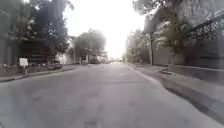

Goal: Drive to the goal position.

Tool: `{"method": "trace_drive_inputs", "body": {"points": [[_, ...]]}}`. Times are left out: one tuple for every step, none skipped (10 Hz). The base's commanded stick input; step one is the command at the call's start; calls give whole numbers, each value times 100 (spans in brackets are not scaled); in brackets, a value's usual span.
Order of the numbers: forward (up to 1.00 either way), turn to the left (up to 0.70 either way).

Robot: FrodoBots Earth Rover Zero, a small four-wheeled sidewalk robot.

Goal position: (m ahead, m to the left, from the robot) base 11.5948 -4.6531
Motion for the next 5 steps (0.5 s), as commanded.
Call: {"method": "trace_drive_inputs", "body": {"points": [[100,0],[100,0],[100,0],[100,0],[100,0]]}}
